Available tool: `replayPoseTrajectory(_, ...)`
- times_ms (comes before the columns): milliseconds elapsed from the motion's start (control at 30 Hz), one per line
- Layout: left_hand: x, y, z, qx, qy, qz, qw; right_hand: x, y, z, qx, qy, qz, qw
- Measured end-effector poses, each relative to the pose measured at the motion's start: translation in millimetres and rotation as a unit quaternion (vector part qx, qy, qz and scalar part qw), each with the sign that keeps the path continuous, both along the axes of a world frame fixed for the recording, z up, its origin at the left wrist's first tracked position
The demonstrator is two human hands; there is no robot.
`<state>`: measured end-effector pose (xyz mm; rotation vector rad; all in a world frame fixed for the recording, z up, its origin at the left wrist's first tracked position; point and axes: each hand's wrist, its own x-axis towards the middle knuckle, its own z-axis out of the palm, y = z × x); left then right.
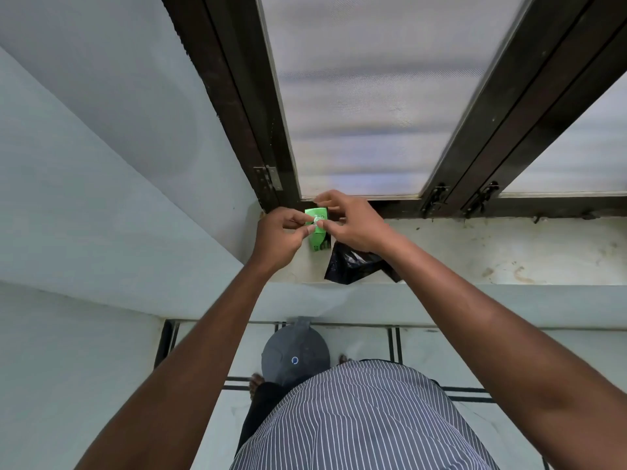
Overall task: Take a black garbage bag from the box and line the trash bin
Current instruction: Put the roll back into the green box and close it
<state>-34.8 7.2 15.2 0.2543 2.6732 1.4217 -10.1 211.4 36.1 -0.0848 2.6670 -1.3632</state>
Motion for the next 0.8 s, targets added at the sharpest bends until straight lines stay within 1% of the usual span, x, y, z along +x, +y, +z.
replayPoseTrajectory(67,0.9,3.9,-0.8,0.005,0.001,0.001,1.0,-6.8,2.1,4.0,0.03,-0.02,0.027,0.999)
replayPoseTrajectory(233,11.2,4.1,-6.1,0.001,-0.003,0.024,1.0,-21.2,11.9,12.6,0.116,-0.035,0.078,0.99)
replayPoseTrajectory(333,28.6,8.8,-17.4,0.002,-0.025,0.019,1.0,-25.6,13.8,12.8,0.148,-0.03,0.074,0.986)
replayPoseTrajectory(433,45.2,22.9,-28.5,-0.032,-0.029,0.02,0.999,-28.1,11.4,15.6,0.192,-0.013,0.083,0.978)
replayPoseTrajectory(533,48.3,40.9,-32.6,-0.035,-0.023,0.064,0.997,-30.8,13.0,21.9,0.236,-0.01,0.095,0.967)
replayPoseTrajectory(633,43.4,50.0,-34.3,-0.015,-0.006,0.105,0.994,-36.1,18.1,23.5,0.246,-0.03,0.081,0.965)
replayPoseTrajectory(733,39.7,50.2,-35.3,-0.023,0.019,0.095,0.995,-41.1,24.5,24.0,0.226,-0.064,0.068,0.97)
replayPoseTrajectory(800,38.5,49.1,-35.3,-0.019,0.021,0.087,0.996,-43.2,27.5,23.0,0.218,-0.071,0.064,0.971)
